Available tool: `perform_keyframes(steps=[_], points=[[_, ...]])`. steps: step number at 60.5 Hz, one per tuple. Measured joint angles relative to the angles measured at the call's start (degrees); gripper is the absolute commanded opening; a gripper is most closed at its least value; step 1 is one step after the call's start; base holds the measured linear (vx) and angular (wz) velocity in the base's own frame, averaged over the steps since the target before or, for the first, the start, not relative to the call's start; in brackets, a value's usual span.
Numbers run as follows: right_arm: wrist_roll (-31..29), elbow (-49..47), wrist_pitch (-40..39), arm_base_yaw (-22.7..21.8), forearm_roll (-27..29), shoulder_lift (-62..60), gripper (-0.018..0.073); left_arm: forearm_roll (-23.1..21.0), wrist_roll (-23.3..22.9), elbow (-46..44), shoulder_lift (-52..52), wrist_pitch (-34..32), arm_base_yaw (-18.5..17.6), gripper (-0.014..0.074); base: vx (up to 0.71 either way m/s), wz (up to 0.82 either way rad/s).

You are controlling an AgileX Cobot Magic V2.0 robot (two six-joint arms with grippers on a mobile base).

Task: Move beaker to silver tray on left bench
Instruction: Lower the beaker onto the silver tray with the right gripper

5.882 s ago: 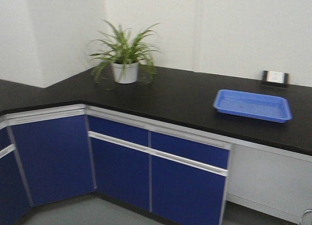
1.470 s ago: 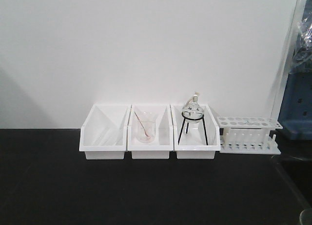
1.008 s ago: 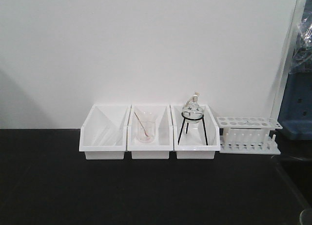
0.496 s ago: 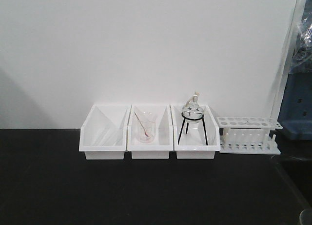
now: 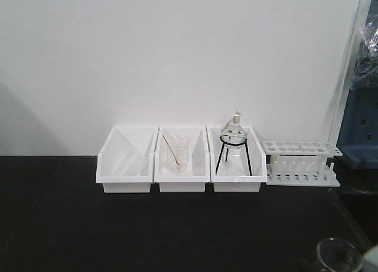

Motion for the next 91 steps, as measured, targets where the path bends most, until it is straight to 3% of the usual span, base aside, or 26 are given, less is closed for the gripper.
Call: perform_keyframes(steps=[9,24,33,42,60,69,91], points=[[-3.5,-6.6,-9.6,0.0,-0.4,15.5,-0.0011,0.0,0.0,0.0,0.0,0.0,0.0,0.0001,0.00,0.00],[-16.2,-12.2,-37.1,0.0,-1.7,41.5,-0.0011,0.0,0.0,0.0,0.0,0.0,0.0,0.0001,0.00,0.00],[-21.8,-14.8,-46.3,0.0,-1.1,53.5,-0.0007,0.0,0.0,0.0,0.0,0.0,0.0,0.0001,0.00,0.00],[-23.4,-17.7,-50.5,0.0,0.2,61.1,0.0001,0.0,0.0,0.0,0.0,0.0,0.0,0.0001,0.00,0.00],[-27.2,-19.3,-50.7,0.0,1.9,68.8,0.0062,0.0,0.0,0.0,0.0,0.0,0.0,0.0001,0.00,0.00],[-28.6,-19.3,-50.7,0.0,2.7,70.5,0.0167,0.0,0.0,0.0,0.0,0.0,0.0,0.0001,0.00,0.00],[-28.9,-19.6,-50.9,0.0,3.1,70.6,0.0599,0.0,0.0,0.0,0.0,0.0,0.0,0.0001,0.00,0.00]])
